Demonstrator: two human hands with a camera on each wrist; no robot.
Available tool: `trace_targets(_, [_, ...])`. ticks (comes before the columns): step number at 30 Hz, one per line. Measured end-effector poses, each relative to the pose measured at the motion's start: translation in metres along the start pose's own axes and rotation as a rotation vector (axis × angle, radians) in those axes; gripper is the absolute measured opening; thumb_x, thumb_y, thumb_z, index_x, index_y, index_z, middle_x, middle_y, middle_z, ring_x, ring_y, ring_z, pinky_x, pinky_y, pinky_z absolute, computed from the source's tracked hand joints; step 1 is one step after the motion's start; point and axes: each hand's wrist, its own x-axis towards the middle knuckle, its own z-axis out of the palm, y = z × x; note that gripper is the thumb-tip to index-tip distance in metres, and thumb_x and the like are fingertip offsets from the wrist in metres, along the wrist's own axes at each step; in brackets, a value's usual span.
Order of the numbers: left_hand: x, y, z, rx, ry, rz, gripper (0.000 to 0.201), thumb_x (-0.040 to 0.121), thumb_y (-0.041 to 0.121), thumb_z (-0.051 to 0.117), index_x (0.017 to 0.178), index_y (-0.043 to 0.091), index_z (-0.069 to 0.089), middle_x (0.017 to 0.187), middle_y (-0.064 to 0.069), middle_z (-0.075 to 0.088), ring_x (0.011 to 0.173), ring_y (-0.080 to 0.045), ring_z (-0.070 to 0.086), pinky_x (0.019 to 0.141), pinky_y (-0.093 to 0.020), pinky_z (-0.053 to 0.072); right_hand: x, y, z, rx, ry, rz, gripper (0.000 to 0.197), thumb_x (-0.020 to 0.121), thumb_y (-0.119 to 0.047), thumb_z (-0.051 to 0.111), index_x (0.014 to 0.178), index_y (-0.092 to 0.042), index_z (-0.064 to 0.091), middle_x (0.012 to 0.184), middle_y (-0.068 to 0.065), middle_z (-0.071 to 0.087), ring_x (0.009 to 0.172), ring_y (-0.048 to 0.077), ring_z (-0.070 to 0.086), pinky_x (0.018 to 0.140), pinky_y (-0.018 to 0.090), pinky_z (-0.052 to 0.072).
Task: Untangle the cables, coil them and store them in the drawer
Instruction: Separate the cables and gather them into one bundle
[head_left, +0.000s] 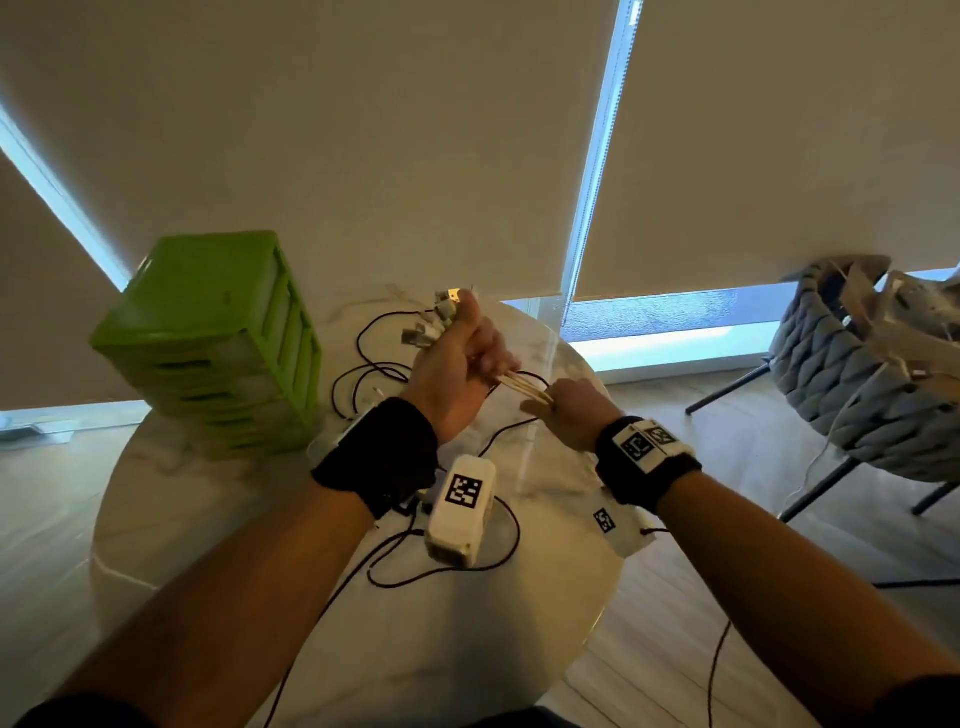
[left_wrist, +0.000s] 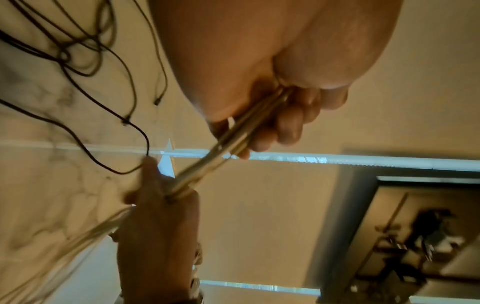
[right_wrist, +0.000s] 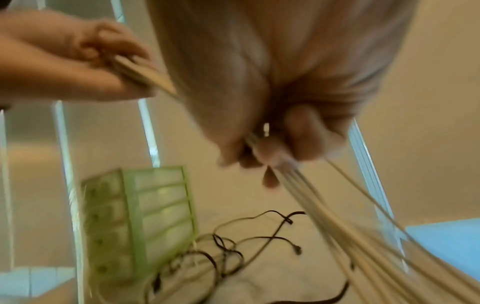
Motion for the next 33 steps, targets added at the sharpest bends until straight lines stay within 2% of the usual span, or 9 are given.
trace_targets(2, [-0.003,0.006,-0.023,-0.025,0.02,-0.02,0.05,0.081,0.055,0.045,0.048,0.019,0.034,0.054,-0.003,0.034,0.062,-0.021,0.039,0.078,-0.035,0.043,0.004,-0.003,0.002,-0.009,0.135,-0.037,0.037,0.093,-0.041,0.057,0.077,-0.008,0.062,0.078,0.011,0.062,0.079,0.03,0.06,0.063,0.028,0.035])
trace_targets(4, [-0.007,0.013,-0.044,-0.022,0.066,-0.036,0.051,0.083,0.055,0.044,0.048,0.02,0.035,0.05,0.001,0.031,0.06,-0.021,0.042,0.083,-0.037,0.044,0.003,-0.014,0.004,0.139,-0.079,-0.032,0.021,0.087,-0.031,0.069,0.078,-0.013,0.06,0.077,0.005,0.062,0.071,0.023,0.061,0.062,0.027,0.047])
trace_targets(7, [-0.017,0.023,-0.074,0.074,0.127,-0.095,0.046,0.083,0.052,0.05,0.053,0.021,0.032,0.046,0.004,0.02,0.044,-0.013,0.022,0.065,-0.03,0.046,-0.004,-0.041,-0.002,0.192,-0.46,0.007,0.023,0.086,-0.021,0.07,0.108,-0.018,0.063,0.099,0.002,0.064,0.061,0.013,0.063,0.063,0.028,0.057])
trace_targets(12, [-0.037,0.029,-0.102,0.227,0.087,-0.177,0.044,0.087,0.043,0.053,0.049,0.022,0.051,0.042,0.007,0.021,0.039,-0.01,0.017,0.058,-0.031,0.034,0.005,-0.122,-0.035,0.176,-0.072,-0.396,0.032,0.096,-0.035,0.053,0.123,-0.021,0.06,0.117,-0.002,0.064,0.096,0.009,0.059,0.088,0.027,0.046])
trace_targets(16, [-0.051,0.039,-0.12,0.136,0.108,-0.19,0.054,0.082,0.059,0.043,0.049,0.016,0.046,0.04,0.004,0.025,0.038,-0.013,0.019,0.055,-0.03,0.04,0.015,-0.174,-0.019,0.316,-0.06,-0.557,0.034,0.095,-0.022,0.045,0.124,-0.023,0.06,0.124,0.0,0.062,0.11,0.014,0.057,0.1,0.035,0.044])
trace_targets(20, [-0.071,0.049,-0.141,0.143,0.072,-0.23,0.05,0.089,0.036,0.042,0.041,0.023,0.049,0.038,0.008,0.023,0.035,-0.009,0.025,0.059,-0.03,0.04,0.014,-0.204,-0.002,0.705,-0.297,-0.504,0.032,0.098,-0.015,0.037,0.117,-0.019,0.063,0.121,0.012,0.061,0.104,0.022,0.059,0.091,0.03,0.047])
trace_targets(24, [-0.084,0.053,-0.157,0.113,0.043,-0.314,0.048,0.089,0.031,0.038,0.042,0.019,0.038,0.04,0.002,0.025,0.04,-0.015,0.03,0.063,-0.034,0.042,0.018,-0.24,0.011,0.41,-0.27,-0.703,0.017,0.092,-0.031,0.062,0.108,-0.027,0.068,0.1,-0.005,0.067,0.081,0.001,0.06,0.075,0.018,0.047])
trace_targets(29, [-0.09,0.058,-0.175,0.086,0.01,-0.373,0.043,0.084,0.017,0.042,0.042,0.017,0.036,0.04,0.002,0.026,0.038,-0.011,0.027,0.048,-0.024,0.046,0.021,-0.271,0.027,0.204,-0.289,-0.791,0.014,0.094,-0.021,0.057,0.094,-0.01,0.067,0.091,0.006,0.068,0.084,0.021,0.061,0.081,0.035,0.05])
trace_targets(33, [-0.092,0.058,-0.192,0.106,0.019,-0.405,0.058,0.096,0.03,0.029,0.039,0.022,0.041,0.042,0.004,0.025,0.04,-0.01,0.024,0.051,-0.026,0.039,0.023,-0.272,0.037,0.153,-0.322,-0.756,0.024,0.1,-0.025,0.047,0.116,-0.014,0.061,0.092,-0.008,0.057,0.076,0.003,0.053,0.069,0.007,0.038])
